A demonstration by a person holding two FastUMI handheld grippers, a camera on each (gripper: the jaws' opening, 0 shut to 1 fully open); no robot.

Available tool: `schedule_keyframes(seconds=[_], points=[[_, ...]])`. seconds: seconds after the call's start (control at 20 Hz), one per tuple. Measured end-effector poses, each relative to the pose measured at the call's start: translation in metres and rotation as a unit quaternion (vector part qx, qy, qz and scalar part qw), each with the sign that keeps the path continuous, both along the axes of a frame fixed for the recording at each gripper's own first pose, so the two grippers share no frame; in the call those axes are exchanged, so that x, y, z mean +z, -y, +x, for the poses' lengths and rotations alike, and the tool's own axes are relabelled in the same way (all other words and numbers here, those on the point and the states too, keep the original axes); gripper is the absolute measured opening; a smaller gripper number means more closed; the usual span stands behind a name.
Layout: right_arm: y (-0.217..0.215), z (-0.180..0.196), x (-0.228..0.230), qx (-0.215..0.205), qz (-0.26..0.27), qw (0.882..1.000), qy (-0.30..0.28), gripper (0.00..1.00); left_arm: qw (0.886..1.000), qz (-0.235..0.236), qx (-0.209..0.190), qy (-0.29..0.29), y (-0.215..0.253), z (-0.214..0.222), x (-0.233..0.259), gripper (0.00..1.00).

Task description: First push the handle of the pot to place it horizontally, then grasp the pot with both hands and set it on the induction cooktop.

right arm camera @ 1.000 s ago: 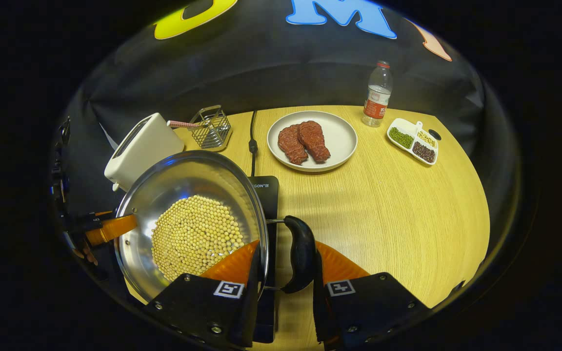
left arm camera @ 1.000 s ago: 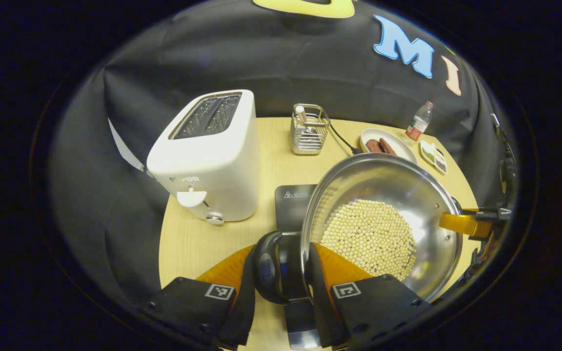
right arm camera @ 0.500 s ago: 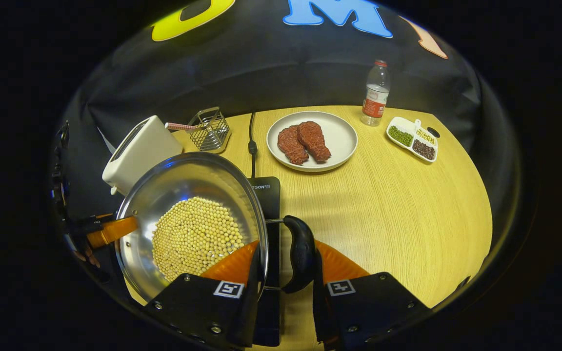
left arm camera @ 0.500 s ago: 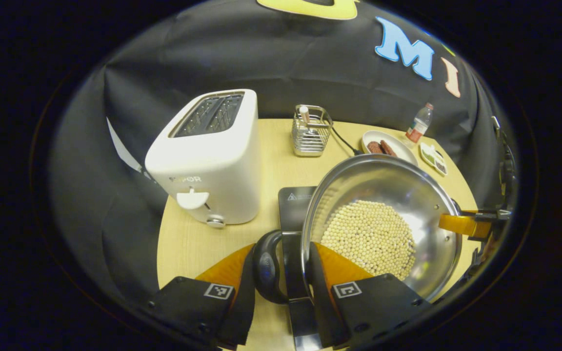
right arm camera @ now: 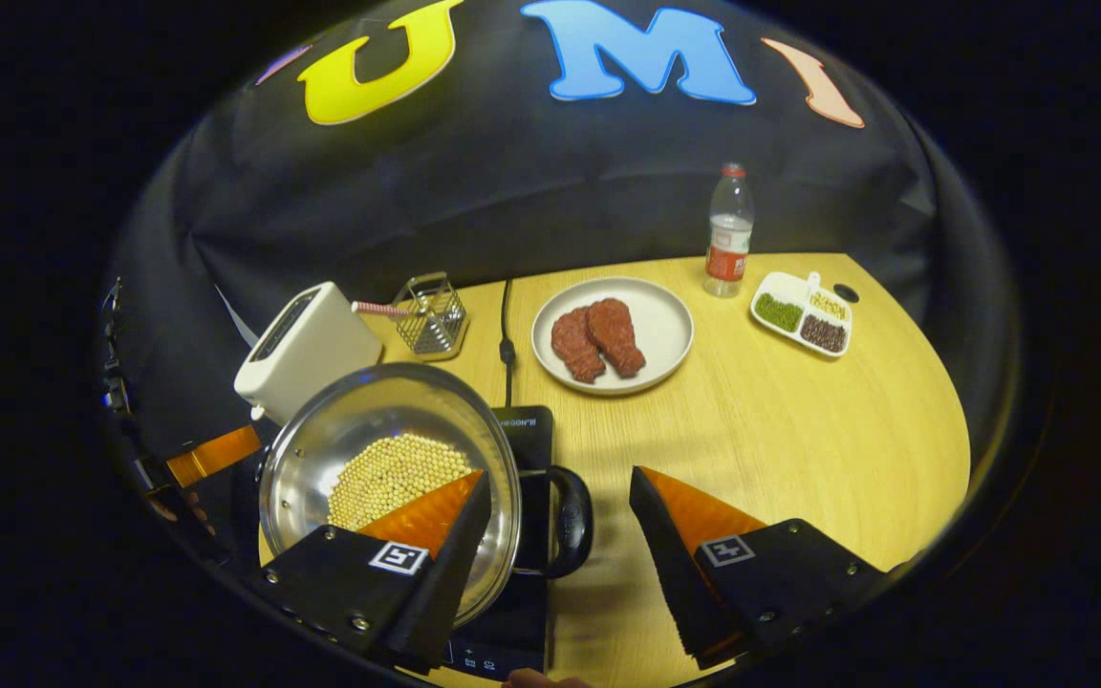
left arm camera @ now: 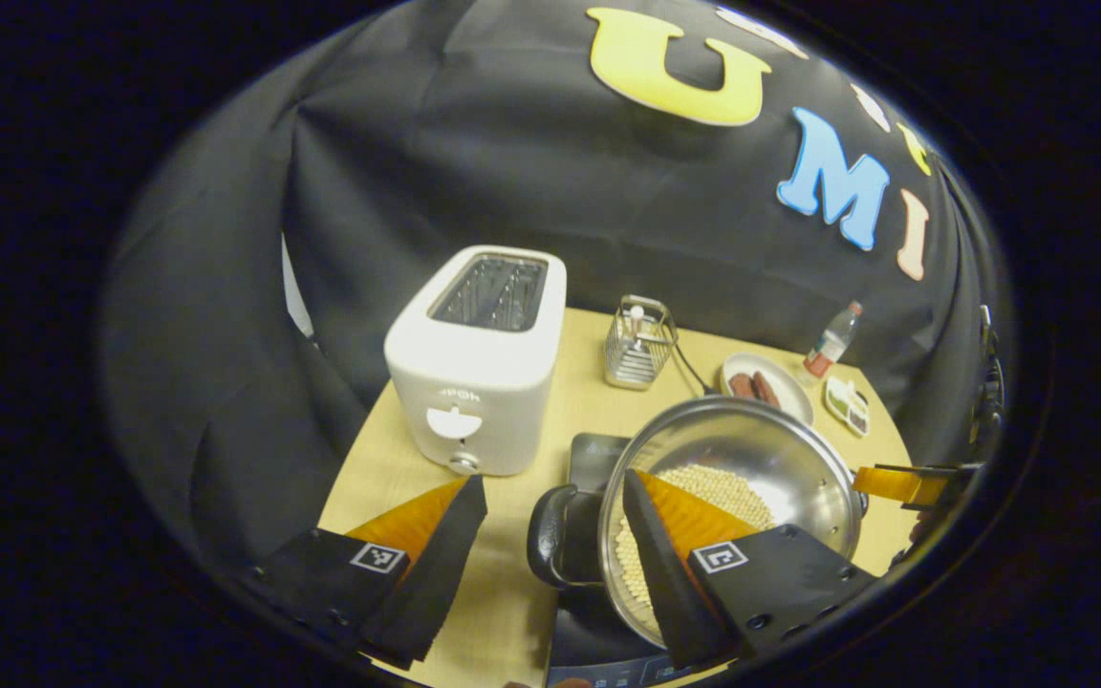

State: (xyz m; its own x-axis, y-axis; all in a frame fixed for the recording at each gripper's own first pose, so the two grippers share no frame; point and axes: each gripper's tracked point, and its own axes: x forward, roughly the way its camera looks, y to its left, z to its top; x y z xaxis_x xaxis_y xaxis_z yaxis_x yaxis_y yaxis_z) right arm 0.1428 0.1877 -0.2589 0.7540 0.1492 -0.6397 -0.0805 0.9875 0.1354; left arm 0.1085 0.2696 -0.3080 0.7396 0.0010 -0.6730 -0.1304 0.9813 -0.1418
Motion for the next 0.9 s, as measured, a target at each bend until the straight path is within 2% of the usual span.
schedule_keyframes(seconds=[0.05, 0.15, 0.25, 0.4, 0.6, 0.65, 0.75, 0.85, 0.9], points=[[0.004, -0.002, 0.015, 0.003, 0.003, 1.0, 0.018, 0.89, 1.0, 0.006, 0.004, 0.016, 0.003, 0.0, 0.014, 0.95], [0.015, -0.008, 0.043, 0.009, -0.004, 0.999, 0.053, 0.98, 0.999, 0.012, 0.002, 0.045, 0.022, -0.002, 0.045, 0.94], [0.032, -0.014, 0.074, 0.011, -0.015, 0.995, 0.094, 0.99, 0.997, 0.022, 0.0, 0.076, 0.043, -0.004, 0.077, 0.95], [0.057, -0.025, 0.13, 0.005, 0.0, 0.987, 0.16, 0.98, 0.989, 0.044, -0.007, 0.139, 0.085, -0.004, 0.133, 0.97], [0.101, -0.042, 0.208, -0.004, 0.015, 0.969, 0.246, 0.99, 0.978, 0.042, -0.014, 0.205, 0.151, -0.019, 0.202, 0.97], [0.115, -0.047, 0.224, -0.006, 0.008, 0.965, 0.263, 0.98, 0.975, 0.028, -0.019, 0.218, 0.174, -0.02, 0.219, 0.95], [0.134, -0.061, 0.247, -0.008, 0.005, 0.959, 0.285, 0.98, 0.969, 0.015, -0.023, 0.244, 0.206, -0.025, 0.249, 0.99], [0.154, -0.074, 0.269, -0.013, 0.007, 0.953, 0.302, 0.98, 0.962, 0.036, -0.022, 0.269, 0.225, -0.027, 0.275, 0.96], [0.165, -0.079, 0.279, -0.016, 0.006, 0.949, 0.315, 0.98, 0.958, 0.053, -0.022, 0.283, 0.233, -0.029, 0.289, 0.97]])
